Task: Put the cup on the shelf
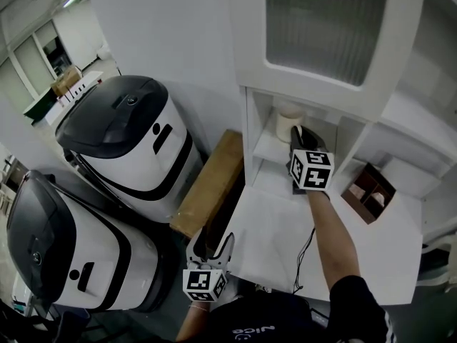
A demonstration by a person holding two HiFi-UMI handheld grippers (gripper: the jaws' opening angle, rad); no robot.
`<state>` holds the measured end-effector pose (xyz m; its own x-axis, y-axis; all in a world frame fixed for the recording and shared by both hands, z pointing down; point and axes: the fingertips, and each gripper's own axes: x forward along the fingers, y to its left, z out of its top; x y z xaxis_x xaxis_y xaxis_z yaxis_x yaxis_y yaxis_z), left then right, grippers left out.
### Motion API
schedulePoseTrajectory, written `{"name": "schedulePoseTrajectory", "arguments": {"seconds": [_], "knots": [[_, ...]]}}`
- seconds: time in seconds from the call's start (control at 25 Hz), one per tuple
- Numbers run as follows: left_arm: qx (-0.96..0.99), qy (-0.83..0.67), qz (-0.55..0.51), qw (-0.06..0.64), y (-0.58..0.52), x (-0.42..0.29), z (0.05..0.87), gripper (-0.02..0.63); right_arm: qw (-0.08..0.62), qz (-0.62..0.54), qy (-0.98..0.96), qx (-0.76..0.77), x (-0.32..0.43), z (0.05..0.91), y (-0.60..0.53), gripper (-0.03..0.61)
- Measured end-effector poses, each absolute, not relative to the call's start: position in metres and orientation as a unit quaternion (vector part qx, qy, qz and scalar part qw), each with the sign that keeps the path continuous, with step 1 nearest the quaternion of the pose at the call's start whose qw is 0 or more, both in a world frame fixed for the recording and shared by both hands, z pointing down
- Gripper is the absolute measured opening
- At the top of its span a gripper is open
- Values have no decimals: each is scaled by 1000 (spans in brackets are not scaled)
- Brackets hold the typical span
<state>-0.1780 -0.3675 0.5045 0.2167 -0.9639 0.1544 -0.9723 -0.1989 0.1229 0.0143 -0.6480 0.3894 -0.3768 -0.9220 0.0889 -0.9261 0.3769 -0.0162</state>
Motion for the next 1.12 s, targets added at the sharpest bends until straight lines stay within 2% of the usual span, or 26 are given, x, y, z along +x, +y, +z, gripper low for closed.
{"name": "schedulePoseTrajectory", "arguments": {"seconds": [0.4, 0.44, 0.56, 0.88, 1.12], "knots": [[783, -614, 6, 99, -369, -170, 500, 304, 67, 38, -826, 559, 20, 402, -645, 68], [784, -613, 6, 99, -368, -170, 500, 305, 65, 41, -828, 555, 19, 402, -645, 78], [783, -615, 4, 97, -366, -170, 499, 305, 58, 53, -838, 540, 16, 400, -643, 226], [780, -618, 1, 99, -356, -173, 501, 305, 72, 20, -843, 533, 16, 392, -620, 275], [787, -609, 0, 104, -344, -166, 507, 305, 80, -23, -849, 522, 13, 381, -580, 278]]}}
